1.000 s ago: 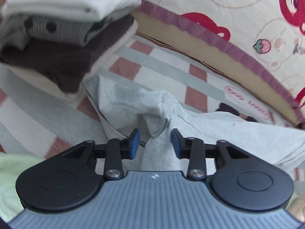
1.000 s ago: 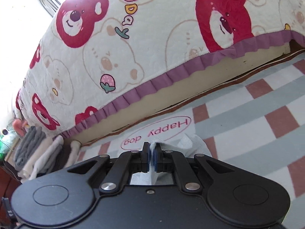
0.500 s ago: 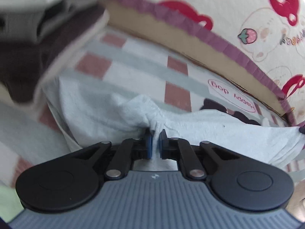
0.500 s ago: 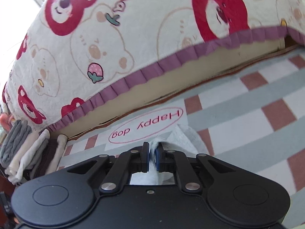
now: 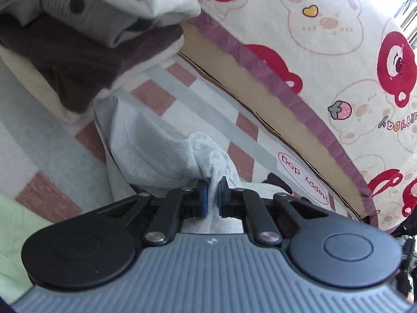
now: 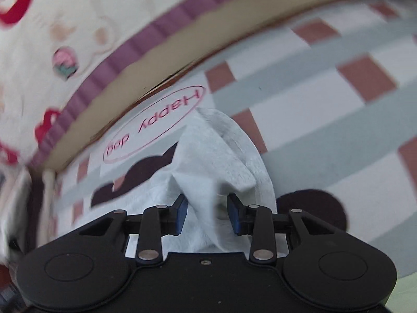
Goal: Fold clothes
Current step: 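Hold the sweatshirt edges with both grippers and pull them to straighten it, then lift the grey sweatshirt high with both grippers and shake it out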
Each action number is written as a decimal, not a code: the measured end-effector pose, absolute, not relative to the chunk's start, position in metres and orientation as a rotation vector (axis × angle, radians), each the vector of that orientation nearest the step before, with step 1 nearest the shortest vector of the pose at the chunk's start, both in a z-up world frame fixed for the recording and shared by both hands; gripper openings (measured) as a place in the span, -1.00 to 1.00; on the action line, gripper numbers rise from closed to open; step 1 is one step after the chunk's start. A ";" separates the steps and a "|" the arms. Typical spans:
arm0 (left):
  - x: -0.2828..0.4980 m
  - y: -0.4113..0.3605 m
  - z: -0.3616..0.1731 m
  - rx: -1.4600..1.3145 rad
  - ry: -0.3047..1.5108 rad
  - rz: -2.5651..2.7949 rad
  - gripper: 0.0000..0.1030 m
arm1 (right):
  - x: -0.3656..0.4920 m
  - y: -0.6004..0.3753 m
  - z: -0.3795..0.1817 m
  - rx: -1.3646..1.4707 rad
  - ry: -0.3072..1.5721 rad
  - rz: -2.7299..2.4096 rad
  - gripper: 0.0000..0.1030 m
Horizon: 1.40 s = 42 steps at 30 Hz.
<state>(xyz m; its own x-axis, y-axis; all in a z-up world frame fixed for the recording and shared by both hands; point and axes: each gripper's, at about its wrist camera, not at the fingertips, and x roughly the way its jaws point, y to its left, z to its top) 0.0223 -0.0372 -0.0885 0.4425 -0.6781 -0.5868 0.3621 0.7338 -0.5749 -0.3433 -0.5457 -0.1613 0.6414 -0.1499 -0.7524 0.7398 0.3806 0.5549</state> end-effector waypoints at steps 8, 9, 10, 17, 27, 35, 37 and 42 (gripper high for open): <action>0.015 -0.039 -0.064 -0.330 0.789 -0.612 -0.88 | -0.351 -0.525 -0.105 0.843 0.485 -0.493 -0.92; 0.014 -0.040 -0.055 -0.310 0.755 -0.606 -0.88 | -0.354 -0.524 -0.086 0.815 0.451 -0.474 -0.92; 0.015 -0.040 -0.046 -0.300 0.720 -0.609 -0.88 | -0.358 -0.523 -0.068 0.788 0.418 -0.454 -0.92; 0.021 -0.048 0.051 -0.282 0.521 -0.692 -0.88 | -0.375 -0.516 0.060 0.593 0.260 -0.422 -0.92; -0.022 -0.030 0.195 -0.250 0.240 -0.807 -0.88 | -0.433 -0.476 0.216 0.329 0.060 -0.377 -0.93; -0.071 0.004 0.294 -0.242 0.062 -0.833 -0.88 | -0.484 -0.416 0.299 0.135 -0.040 -0.337 -0.93; -0.076 0.014 0.315 -0.274 0.078 -0.856 -0.88 | -0.494 -0.413 0.308 0.136 -0.050 -0.319 -0.93; -0.063 -0.006 0.305 -0.203 0.125 -0.834 -0.88 | -0.507 -0.415 0.310 0.144 -0.035 -0.268 -0.93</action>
